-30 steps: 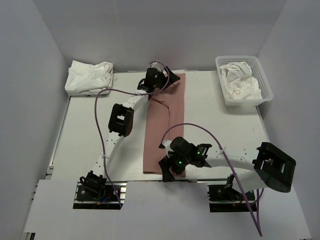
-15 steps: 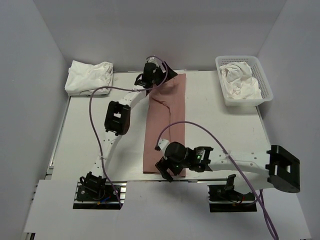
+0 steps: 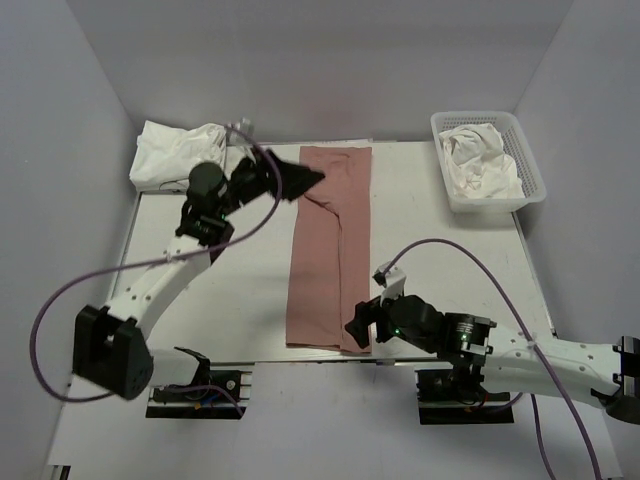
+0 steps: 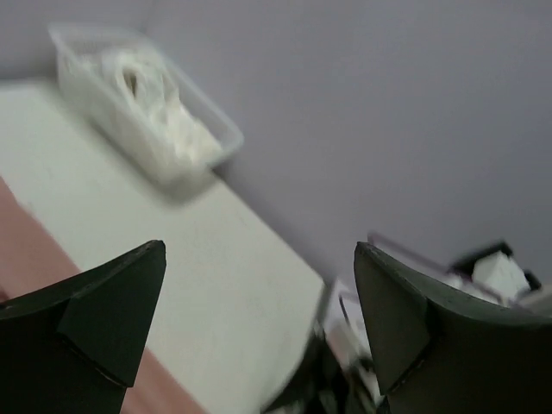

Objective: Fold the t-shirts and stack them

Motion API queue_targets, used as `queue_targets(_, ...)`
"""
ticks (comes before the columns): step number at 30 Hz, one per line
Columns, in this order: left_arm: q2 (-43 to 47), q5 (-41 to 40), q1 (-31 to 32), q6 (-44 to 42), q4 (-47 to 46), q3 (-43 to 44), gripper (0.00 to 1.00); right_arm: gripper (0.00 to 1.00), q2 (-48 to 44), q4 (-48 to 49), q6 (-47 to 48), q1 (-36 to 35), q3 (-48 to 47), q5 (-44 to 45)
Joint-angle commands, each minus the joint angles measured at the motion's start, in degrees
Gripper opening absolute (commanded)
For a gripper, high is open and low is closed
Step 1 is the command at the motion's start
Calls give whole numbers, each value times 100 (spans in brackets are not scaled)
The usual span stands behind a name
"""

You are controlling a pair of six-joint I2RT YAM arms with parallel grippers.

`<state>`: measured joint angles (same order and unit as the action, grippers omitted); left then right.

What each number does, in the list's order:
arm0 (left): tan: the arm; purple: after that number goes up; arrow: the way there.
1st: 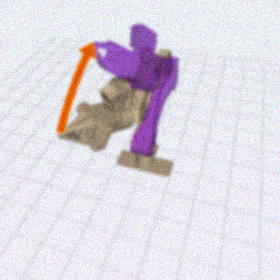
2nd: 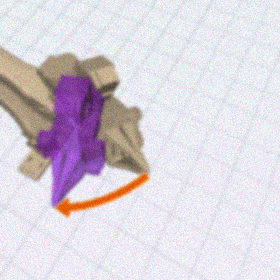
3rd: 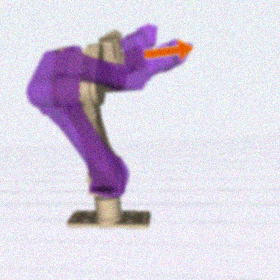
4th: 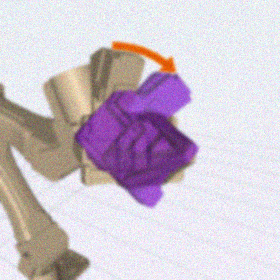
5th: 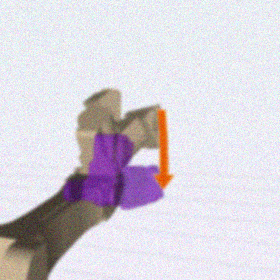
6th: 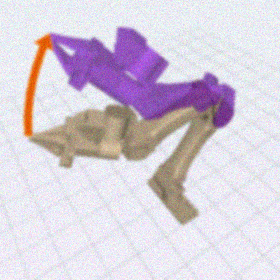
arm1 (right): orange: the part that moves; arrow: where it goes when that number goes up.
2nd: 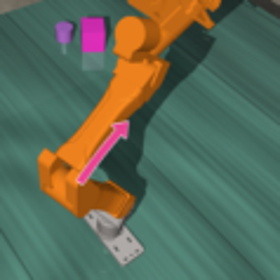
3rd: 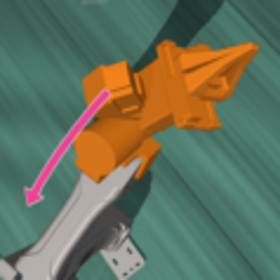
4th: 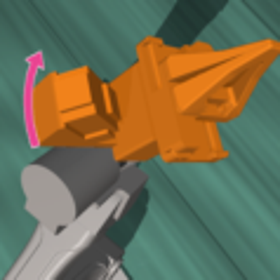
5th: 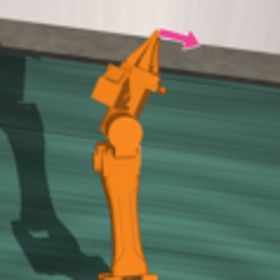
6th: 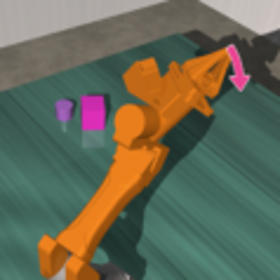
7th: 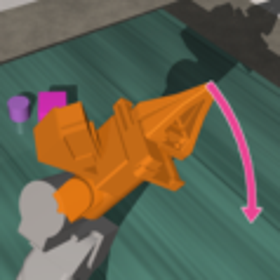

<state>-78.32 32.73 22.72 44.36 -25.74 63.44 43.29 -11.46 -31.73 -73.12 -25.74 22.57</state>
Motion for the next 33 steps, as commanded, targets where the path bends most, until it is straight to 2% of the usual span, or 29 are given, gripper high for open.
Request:
queue_targets(1,421,778,39,293,332,-1515,100,90,-382,-294,-738,17,51,197)
queue_targets(2,867,779,92,293,1002,-1980,100,90,-452,-434,-782,26,51,74)
queue_targets(7,2100,963,215,162,2974,-3160,97,90,-191,-787,-941,17,121,-551)
queue_targets(8,2259,833,215,39,3883,-3241,96,90,-102,-813,-949,9,113,-717)
queue_targets(12,2682,190,268,-375,5488,-3592,96,90,469,-936,-897,26,-19,-1035)
queue_targets(17,2595,550,373,-139,4956,-4471,91,90,1181,-840,-1125,44,-63,-1061)
queue_targets(24,1848,199,549,-419,5035,-4402,83,88,1437,-901,-1380,96,-72,-912)
queue_targets(30,1435,-4,716,-350,4763,-4682,64,80,1524,-963,-1406,158,-63,-842)
queue_targets(32,1434,93,778,-296,4613,-4736,52,76,1560,-972,-1415,184,-63,-877)
queue_targets(33,1382,-37,778,-296,4613,-4736,48,70,1621,-893,-1415,193,-63,-868)
